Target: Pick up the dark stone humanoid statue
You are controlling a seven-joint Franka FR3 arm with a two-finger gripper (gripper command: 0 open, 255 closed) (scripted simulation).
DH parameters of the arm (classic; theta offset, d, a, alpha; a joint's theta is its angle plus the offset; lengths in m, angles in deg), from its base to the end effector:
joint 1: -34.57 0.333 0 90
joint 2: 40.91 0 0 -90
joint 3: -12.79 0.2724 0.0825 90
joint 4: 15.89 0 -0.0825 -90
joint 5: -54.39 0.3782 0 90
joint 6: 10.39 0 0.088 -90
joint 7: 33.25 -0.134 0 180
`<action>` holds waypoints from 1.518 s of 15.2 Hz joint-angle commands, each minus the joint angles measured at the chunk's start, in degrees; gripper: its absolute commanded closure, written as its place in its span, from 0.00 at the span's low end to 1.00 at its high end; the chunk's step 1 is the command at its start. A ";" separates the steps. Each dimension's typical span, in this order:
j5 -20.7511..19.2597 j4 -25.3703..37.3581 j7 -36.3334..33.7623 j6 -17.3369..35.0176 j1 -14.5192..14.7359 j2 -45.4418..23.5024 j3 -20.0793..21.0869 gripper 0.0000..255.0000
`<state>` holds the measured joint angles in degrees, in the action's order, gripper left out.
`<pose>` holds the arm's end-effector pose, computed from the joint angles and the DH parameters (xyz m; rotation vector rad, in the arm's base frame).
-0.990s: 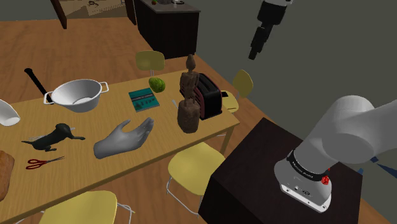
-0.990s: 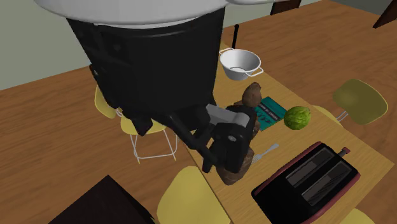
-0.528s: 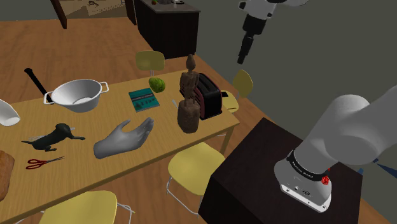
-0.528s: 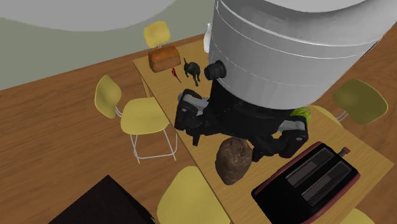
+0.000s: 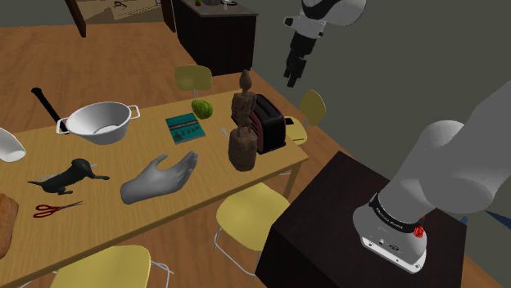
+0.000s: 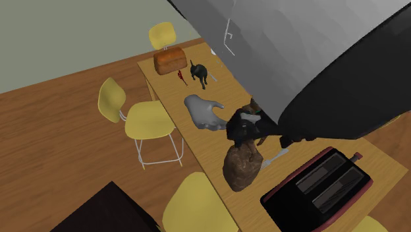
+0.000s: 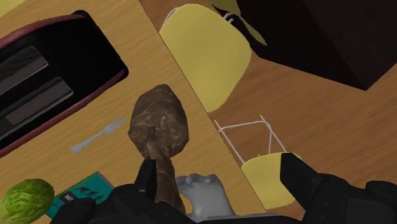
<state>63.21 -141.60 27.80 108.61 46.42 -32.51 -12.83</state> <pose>0.4966 -0.1106 0.3771 -2.7751 -1.1004 -0.1953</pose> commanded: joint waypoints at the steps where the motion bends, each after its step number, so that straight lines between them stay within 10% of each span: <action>1: 4.15 3.52 7.53 1.16 0.87 -5.82 -1.33 0.00; 11: 20.14 23.97 34.75 -1.41 -2.69 -29.98 2.81 0.00; 21: 22.28 22.18 37.08 2.66 -3.22 -32.86 3.80 0.00; 22: 22.31 22.21 37.12 2.67 -3.25 -32.93 3.81 1.00; 23: 22.32 22.22 37.12 2.69 -3.25 -32.95 3.81 1.00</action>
<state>85.50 -119.38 64.90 111.26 43.19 -65.40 -9.03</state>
